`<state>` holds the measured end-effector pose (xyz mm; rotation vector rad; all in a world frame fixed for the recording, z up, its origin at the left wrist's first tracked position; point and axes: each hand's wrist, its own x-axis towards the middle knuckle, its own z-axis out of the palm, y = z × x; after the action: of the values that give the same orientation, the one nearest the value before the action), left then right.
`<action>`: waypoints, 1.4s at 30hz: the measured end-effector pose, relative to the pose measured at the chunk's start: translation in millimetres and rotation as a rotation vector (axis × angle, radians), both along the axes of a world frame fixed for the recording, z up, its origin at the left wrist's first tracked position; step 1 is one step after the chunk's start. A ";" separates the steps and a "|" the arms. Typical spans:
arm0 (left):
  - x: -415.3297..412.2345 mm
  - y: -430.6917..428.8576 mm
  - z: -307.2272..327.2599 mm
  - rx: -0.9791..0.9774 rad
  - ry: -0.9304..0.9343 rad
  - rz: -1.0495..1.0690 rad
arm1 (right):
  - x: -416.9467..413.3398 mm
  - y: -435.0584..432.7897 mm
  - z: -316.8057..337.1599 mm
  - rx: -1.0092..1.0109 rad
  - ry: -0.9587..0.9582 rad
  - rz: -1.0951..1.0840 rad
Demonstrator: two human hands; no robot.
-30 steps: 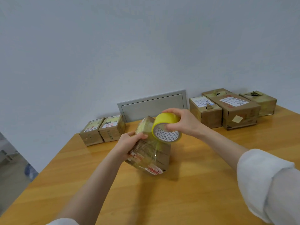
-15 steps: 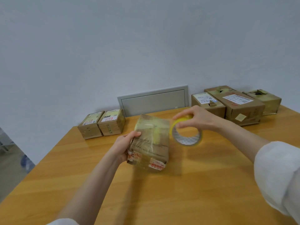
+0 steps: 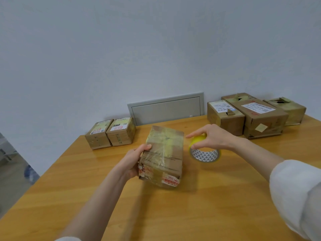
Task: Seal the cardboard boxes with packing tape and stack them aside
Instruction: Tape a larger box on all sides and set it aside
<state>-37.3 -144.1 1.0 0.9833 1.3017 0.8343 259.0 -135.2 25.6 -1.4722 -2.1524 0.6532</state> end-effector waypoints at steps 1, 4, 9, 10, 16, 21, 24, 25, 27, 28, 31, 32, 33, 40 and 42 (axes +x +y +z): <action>0.1 -0.3 -0.6 -0.015 0.008 -0.008 | -1.6 0.1 -2.4 -0.010 -0.017 -0.009; -0.2 0.1 -2.9 -0.058 0.043 -0.037 | -9.3 -0.5 -11.0 -0.038 -0.076 -0.023; 5.3 -0.5 11.9 0.059 0.317 -0.102 | -22.7 -0.5 -18.4 -0.023 -0.167 -0.046; 9.8 -1.2 17.7 0.167 0.483 -0.145 | -25.3 -0.2 -19.2 -0.018 -0.169 -0.043; 49.9 -1.8 23.6 0.610 1.327 -0.475 | -35.2 3.3 -18.5 -0.005 -0.229 -0.048; 50.1 -0.7 11.6 0.544 1.382 -0.577 | -35.4 3.0 -20.6 -0.001 -0.241 -0.042; 49.4 3.4 17.6 0.510 1.397 -0.613 | -37.4 2.7 -19.8 0.005 -0.265 -0.042; 53.5 4.6 19.6 0.504 1.410 -0.627 | -37.5 3.1 -19.7 0.006 -0.274 -0.044; 67.1 3.6 18.5 0.544 1.426 -0.641 | -37.2 4.2 -19.1 0.008 -0.284 -0.045; 74.0 2.4 15.7 0.571 1.431 -0.635 | -36.9 4.0 -18.9 0.007 -0.285 -0.041; 83.3 2.8 11.7 0.583 1.434 -0.639 | -35.5 2.8 -21.7 0.010 -0.282 -0.033; 82.2 5.0 13.7 0.563 1.396 -0.653 | -35.2 2.4 -23.1 0.011 -0.277 -0.034; 80.1 7.3 16.5 0.541 1.354 -0.659 | -35.2 2.2 -24.1 0.014 -0.275 -0.034; 75.8 10.4 9.8 0.519 1.391 -0.535 | -33.5 2.3 -26.3 -0.001 -0.258 -0.032; 68.0 11.0 13.9 0.473 1.375 -0.469 | -34.1 2.7 -27.0 -0.009 -0.252 -0.031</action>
<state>30.8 -133.1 14.9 2.3474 1.8555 -0.0383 224.8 -132.5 -1.4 -1.6657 -2.3089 0.4889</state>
